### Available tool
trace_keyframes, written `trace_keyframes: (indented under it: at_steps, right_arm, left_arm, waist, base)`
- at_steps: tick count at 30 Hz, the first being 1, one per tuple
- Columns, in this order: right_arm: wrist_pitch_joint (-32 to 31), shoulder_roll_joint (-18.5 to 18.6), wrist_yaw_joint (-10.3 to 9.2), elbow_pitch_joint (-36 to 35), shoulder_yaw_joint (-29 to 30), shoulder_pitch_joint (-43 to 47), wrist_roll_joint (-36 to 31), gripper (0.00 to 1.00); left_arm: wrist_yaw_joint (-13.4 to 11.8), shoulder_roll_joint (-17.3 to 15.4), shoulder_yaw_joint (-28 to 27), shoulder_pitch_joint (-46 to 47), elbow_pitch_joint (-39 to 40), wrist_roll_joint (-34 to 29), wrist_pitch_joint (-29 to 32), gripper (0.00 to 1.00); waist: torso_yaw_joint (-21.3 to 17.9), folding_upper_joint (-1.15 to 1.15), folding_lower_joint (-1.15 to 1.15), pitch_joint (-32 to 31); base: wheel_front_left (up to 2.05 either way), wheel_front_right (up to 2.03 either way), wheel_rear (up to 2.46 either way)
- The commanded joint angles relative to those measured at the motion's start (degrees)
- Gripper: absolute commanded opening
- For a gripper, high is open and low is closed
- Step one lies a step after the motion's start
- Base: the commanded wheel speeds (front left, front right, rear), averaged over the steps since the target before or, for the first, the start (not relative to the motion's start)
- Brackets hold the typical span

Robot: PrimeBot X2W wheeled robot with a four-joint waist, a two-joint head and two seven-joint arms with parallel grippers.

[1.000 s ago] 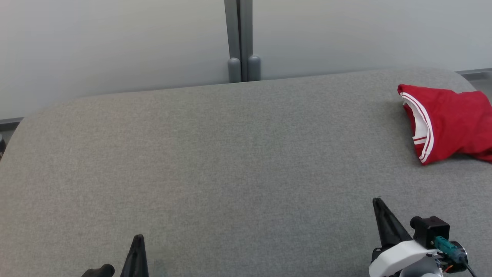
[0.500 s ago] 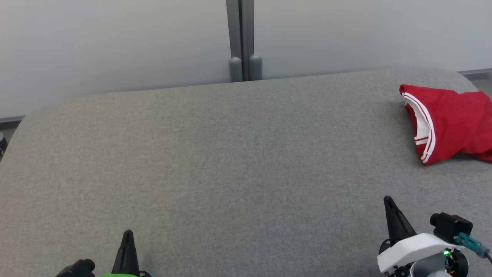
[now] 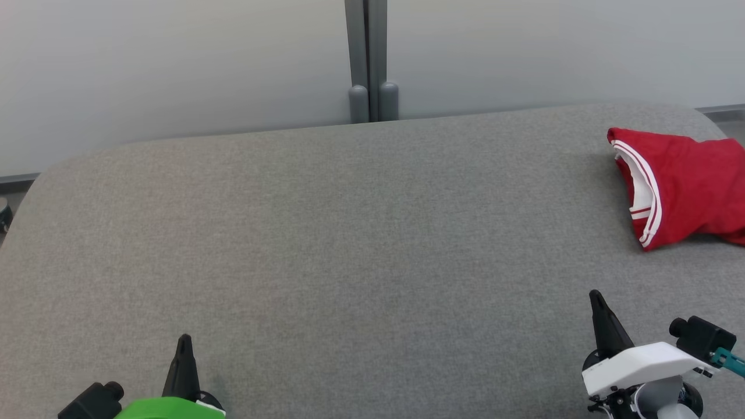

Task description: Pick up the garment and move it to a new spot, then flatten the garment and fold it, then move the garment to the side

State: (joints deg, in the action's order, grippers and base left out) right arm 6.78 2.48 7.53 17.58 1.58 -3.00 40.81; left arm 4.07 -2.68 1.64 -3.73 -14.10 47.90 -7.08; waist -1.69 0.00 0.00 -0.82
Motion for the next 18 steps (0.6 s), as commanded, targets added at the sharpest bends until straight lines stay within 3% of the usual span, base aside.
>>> trace_keyframes:
  at_steps: [1, 18]
  right_arm:
    - [-0.44, 0.27, -0.02, -1.01, 0.39, -1.45, 2.01, 0.00]
    - [-3.78, 0.34, -0.03, -1.62, 1.60, -2.17, 14.64, 0.00]
  left_arm:
    - [0.33, -0.35, -0.58, 1.76, 0.82, 1.85, 0.36, 0.00]
    - [0.75, -0.48, -2.47, 4.09, 1.05, 12.83, 3.64, 0.00]
  waist:
    - [0.02, 0.00, 0.00, 0.01]
    - [0.33, 0.00, 0.00, 0.15]
  base:
    - [0.00, 0.00, 0.00]
    - [0.00, 0.00, 0.00]
